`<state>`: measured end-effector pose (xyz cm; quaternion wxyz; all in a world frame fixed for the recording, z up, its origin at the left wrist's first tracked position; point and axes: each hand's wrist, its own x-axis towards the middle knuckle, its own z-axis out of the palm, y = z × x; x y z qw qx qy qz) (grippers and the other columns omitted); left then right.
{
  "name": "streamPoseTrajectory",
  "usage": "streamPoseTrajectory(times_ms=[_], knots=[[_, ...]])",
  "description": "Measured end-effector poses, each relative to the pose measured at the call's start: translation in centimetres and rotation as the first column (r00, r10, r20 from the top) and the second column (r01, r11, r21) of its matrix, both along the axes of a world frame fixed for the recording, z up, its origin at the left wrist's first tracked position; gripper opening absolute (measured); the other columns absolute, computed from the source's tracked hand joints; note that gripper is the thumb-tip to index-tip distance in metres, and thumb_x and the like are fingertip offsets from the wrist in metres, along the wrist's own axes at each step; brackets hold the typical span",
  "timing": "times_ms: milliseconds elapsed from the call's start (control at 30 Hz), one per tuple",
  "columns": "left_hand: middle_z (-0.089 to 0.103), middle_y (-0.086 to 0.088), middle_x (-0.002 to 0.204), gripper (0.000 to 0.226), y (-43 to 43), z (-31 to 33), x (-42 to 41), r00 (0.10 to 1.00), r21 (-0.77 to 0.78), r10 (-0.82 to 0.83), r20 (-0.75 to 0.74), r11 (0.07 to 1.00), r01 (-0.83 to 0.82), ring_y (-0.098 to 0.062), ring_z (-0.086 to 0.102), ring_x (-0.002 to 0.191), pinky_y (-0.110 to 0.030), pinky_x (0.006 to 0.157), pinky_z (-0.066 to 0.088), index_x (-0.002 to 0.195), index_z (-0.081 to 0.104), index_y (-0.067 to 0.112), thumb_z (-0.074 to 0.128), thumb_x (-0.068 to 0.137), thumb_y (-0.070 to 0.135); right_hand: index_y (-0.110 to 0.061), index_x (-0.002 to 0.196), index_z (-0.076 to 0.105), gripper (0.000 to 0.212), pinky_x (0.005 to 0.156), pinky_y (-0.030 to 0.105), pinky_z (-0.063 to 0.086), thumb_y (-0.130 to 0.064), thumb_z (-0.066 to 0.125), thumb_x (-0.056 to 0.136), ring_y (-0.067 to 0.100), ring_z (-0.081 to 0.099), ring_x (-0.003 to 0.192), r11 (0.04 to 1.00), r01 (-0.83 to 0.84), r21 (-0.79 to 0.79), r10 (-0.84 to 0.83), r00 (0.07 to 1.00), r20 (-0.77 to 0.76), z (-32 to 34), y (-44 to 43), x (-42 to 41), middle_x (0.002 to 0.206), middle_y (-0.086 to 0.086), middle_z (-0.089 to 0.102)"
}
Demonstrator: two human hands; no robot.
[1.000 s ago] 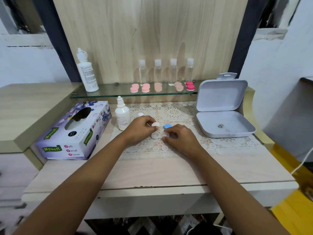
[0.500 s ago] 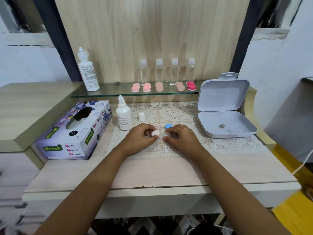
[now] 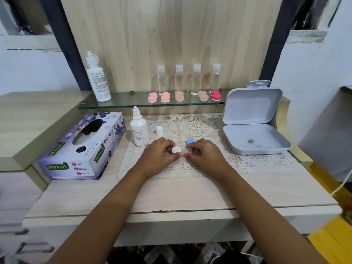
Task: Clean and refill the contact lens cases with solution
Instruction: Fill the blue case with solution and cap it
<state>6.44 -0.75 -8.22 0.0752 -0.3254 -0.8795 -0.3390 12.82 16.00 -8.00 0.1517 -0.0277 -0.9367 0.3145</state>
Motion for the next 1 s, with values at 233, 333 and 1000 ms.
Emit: streamPoseTrajectory(times_ms=[233, 333, 1000], knots=[[0.054, 0.008, 0.103, 0.027, -0.06, -0.11, -0.13, 0.997, -0.022, -0.069, -0.021, 0.997, 0.069, -0.008, 0.051, 0.097, -0.039, 0.091, 0.043, 0.112, 0.066, 0.019, 0.064, 0.086, 0.028, -0.022, 0.111, 0.067, 0.03, 0.094, 0.04, 0.039, -0.033, 0.064, 0.083, 0.019, 0.049, 0.106, 1.0, 0.003, -0.001, -0.003, 1.0, -0.006, -0.2, 0.06, -0.21, 0.105, 0.001, 0.06], [0.052, 0.012, 0.103, 0.033, -0.01, -0.16, -0.19, 0.998, -0.044, -0.064, 0.0, 0.997, 0.064, -0.004, 0.049, 0.096, -0.039, 0.093, 0.042, 0.114, 0.065, 0.021, 0.061, 0.084, 0.034, -0.022, 0.11, 0.067, 0.029, 0.095, 0.041, 0.039, -0.032, 0.064, 0.083, 0.019, 0.049, 0.106, 1.0, 0.004, 0.007, -0.004, 1.0, -0.008, -0.22, 0.04, -0.19, 0.104, 0.001, 0.061], [0.054, 0.004, 0.09, 0.029, 0.16, 0.04, 0.08, 0.998, -0.038, 0.012, -0.059, 0.999, -0.014, -0.015, 0.052, 0.089, -0.035, 0.084, 0.044, 0.094, 0.064, 0.013, 0.065, 0.083, 0.04, -0.023, 0.109, 0.067, 0.027, 0.095, 0.04, 0.038, -0.036, 0.061, 0.085, 0.019, 0.048, 0.106, 0.999, -0.003, 0.044, 0.003, 1.0, -0.001, -0.19, 0.09, -0.19, 0.106, 0.001, 0.06]])
